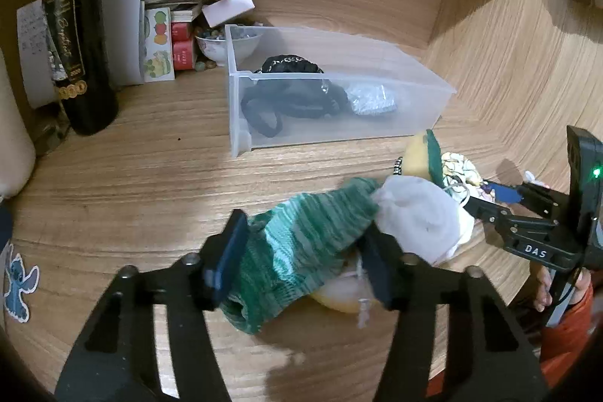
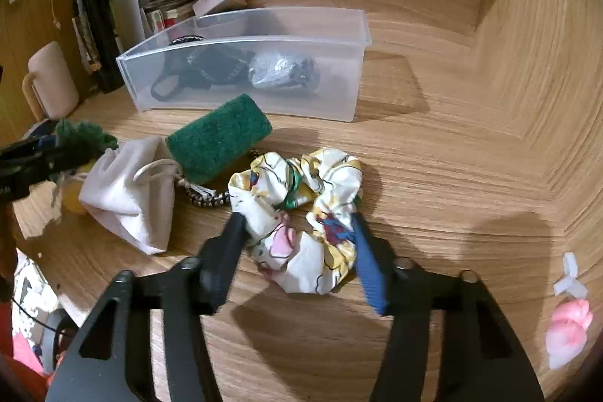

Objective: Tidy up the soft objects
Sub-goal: 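Grasp the green knit sock with the left tool while the right tool grasps the floral scrunchie, then lower the sock into the bin with the left tool while the right tool releases the scrunchie there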

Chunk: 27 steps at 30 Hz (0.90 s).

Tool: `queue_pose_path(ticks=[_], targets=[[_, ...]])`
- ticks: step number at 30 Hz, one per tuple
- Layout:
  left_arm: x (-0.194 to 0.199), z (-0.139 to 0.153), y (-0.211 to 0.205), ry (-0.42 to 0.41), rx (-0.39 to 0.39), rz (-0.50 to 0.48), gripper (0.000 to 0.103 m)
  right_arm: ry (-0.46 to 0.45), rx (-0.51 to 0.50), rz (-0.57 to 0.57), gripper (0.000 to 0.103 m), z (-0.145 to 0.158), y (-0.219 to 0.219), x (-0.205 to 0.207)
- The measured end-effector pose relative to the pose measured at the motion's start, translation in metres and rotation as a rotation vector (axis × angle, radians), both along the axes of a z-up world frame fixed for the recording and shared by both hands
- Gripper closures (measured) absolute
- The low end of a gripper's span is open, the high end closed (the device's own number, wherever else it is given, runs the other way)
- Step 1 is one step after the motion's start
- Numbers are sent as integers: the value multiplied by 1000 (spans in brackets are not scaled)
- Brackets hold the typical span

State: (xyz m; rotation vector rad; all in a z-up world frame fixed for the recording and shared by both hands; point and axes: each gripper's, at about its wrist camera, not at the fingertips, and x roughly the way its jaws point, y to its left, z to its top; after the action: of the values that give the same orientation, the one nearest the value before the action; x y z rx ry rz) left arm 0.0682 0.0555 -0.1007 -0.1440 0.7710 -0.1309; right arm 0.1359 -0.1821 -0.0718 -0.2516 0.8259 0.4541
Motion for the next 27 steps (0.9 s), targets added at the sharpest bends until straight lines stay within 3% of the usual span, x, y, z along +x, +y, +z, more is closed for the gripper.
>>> queue_pose_path(ticks=[5,7,12,27], targets=[[6,2,2,9,-25,-4,60,-10,14,-12,81,2,-6,2],[8,5,2,1,-32,-8,72,-23,20,-17,84,4,-8,1],[13,18,3,-38,-30,-2,84,-70,41,-22,87,18,-12,1],[19,83,8,-242,22,36,86,-249,162,42,87,86,6,7]])
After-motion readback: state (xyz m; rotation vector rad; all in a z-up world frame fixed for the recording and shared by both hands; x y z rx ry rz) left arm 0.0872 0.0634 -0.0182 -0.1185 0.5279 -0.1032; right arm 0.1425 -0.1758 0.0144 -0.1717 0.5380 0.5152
